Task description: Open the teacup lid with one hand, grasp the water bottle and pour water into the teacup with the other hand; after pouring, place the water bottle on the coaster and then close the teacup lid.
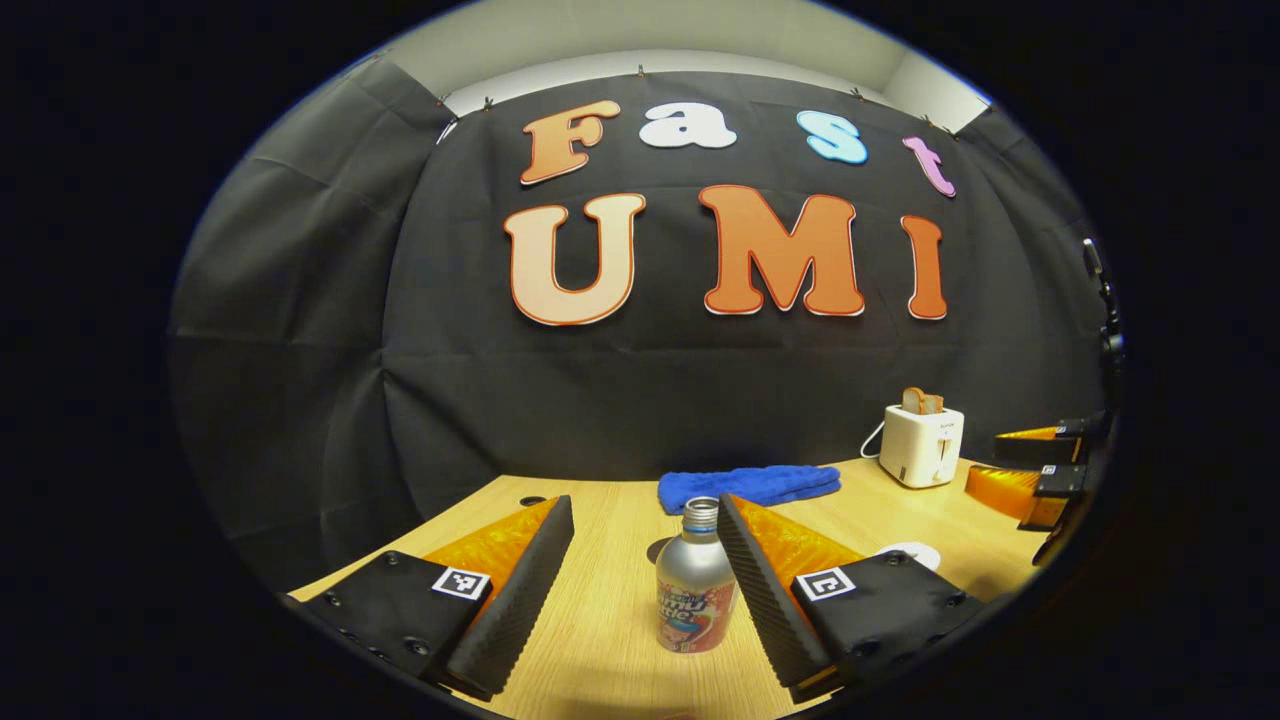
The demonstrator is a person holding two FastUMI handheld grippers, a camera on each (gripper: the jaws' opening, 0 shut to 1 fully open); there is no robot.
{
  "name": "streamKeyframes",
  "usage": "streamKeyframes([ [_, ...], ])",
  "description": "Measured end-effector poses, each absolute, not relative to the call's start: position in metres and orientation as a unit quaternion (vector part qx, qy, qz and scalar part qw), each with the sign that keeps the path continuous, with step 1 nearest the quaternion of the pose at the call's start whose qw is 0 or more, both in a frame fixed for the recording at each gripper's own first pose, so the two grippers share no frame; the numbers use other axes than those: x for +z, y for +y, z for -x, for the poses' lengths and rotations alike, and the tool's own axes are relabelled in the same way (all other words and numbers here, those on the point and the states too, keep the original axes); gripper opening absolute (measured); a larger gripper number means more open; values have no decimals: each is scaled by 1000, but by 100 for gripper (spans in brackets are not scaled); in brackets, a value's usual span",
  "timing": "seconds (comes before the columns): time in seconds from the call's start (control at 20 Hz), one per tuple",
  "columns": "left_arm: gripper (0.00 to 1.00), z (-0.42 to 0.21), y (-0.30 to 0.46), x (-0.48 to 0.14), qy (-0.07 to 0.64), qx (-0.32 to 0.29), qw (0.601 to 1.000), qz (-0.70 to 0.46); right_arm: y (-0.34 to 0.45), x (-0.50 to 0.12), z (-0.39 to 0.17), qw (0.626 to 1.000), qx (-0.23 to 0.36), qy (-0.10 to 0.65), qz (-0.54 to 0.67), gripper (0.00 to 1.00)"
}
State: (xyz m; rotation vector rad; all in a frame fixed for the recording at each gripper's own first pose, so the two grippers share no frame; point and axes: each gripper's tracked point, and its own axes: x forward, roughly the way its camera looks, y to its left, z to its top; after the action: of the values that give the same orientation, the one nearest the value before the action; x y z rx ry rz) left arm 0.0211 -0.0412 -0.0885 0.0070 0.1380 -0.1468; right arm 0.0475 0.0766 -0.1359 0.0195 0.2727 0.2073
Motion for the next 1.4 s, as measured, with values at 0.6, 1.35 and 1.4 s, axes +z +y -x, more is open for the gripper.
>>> streamKeyframes([
  [0.6,95,-14,-46,-115,91,-77,993,-27,109,-224,-58,963,140,229,-11,64],
  [1.35,96,-13,-39,-130,106,-70,992,-20,115,-235,-69,961,143,236,-35,25],
  [1.4,96,-14,-39,-131,108,-68,992,-21,115,-234,-69,960,145,235,-38,25],
])
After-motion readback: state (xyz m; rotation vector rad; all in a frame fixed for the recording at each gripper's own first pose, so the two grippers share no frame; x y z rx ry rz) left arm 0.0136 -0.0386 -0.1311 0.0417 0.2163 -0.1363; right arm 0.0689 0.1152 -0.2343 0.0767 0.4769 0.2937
